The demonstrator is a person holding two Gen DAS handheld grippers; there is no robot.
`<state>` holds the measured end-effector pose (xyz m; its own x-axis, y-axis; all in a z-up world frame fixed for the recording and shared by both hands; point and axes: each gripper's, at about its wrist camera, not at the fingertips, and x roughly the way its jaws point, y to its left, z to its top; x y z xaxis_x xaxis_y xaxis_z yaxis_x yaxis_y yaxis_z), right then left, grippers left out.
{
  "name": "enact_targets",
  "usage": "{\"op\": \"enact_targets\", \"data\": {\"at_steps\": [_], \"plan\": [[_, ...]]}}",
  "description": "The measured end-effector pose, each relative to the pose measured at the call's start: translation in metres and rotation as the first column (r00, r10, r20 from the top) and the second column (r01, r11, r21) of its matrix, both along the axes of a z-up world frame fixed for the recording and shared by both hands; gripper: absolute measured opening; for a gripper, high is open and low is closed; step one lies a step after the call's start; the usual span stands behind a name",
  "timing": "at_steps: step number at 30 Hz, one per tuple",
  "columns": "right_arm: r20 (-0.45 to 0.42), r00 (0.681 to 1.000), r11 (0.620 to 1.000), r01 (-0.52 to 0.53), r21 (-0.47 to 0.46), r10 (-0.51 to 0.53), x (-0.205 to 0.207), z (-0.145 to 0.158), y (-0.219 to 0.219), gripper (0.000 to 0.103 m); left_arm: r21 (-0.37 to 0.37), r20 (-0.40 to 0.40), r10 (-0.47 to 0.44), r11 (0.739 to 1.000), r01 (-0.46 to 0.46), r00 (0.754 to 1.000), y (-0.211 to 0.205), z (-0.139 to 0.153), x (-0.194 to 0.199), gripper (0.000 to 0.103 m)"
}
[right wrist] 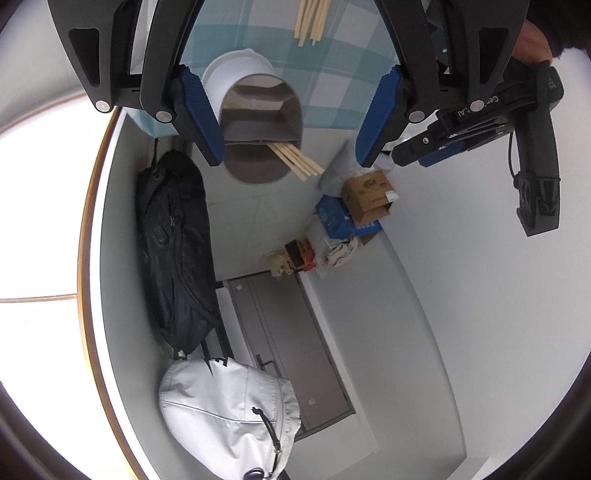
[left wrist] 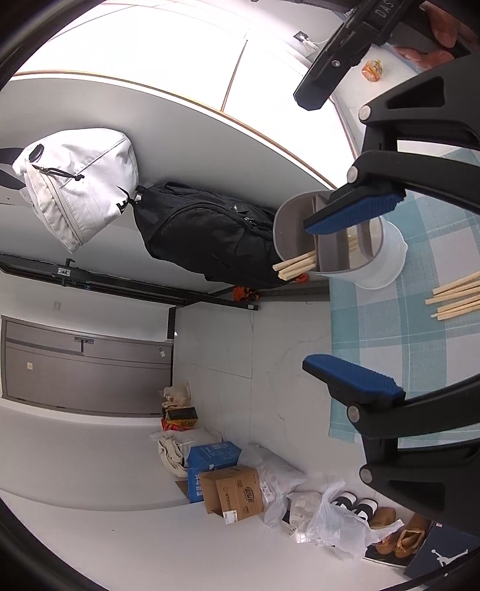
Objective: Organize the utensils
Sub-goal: 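Withdraw both grippers from the holder and lower them toward the loose chopsticks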
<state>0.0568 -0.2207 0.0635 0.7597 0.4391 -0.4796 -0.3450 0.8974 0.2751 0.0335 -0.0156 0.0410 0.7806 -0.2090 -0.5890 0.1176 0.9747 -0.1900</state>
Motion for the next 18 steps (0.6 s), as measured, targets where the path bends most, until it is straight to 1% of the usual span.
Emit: {"op": "enact_targets", "data": {"at_steps": [1,4,7,9,12,16,18], "plan": [[0.004,1.000,1.000,-0.004,-0.009,0.004,-0.004,-0.003,0.002,0.074,0.005,0.003,0.004,1.000,-0.004,1.000,0.000,-0.002,-0.003,0.076],[0.013,1.000,1.000,-0.015,-0.027,0.015,-0.017,-0.010,0.008,0.078,0.022,0.022,0.005,1.000,-0.006,1.000,0.000,-0.006,-0.012,0.077],[0.018,1.000,0.999,-0.020,-0.047,0.020,-0.028,-0.019,0.012,0.082,0.029,0.020,-0.009,1.000,0.008,1.000,0.000,-0.012,-0.018,0.077],[0.017,0.999,0.998,-0.036,-0.055,0.037,-0.035,-0.027,0.014,0.082,0.029,0.025,-0.009,1.000,0.008,1.000,0.001,-0.017,-0.023,0.077],[-0.014,0.998,0.996,-0.063,-0.058,0.062,-0.041,-0.039,0.020,0.083,0.030,0.011,-0.010,1.000,0.009,1.000,0.003,-0.028,-0.028,0.077],[-0.055,0.995,0.992,-0.087,-0.091,0.082,-0.045,-0.057,0.028,0.083,0.037,0.012,0.022,0.999,-0.022,1.000,0.011,-0.046,-0.035,0.077],[-0.075,0.993,0.990,-0.095,-0.108,0.087,-0.045,-0.064,0.032,0.084,0.039,-0.011,0.036,0.999,-0.035,0.999,0.016,-0.059,-0.038,0.077]]}}
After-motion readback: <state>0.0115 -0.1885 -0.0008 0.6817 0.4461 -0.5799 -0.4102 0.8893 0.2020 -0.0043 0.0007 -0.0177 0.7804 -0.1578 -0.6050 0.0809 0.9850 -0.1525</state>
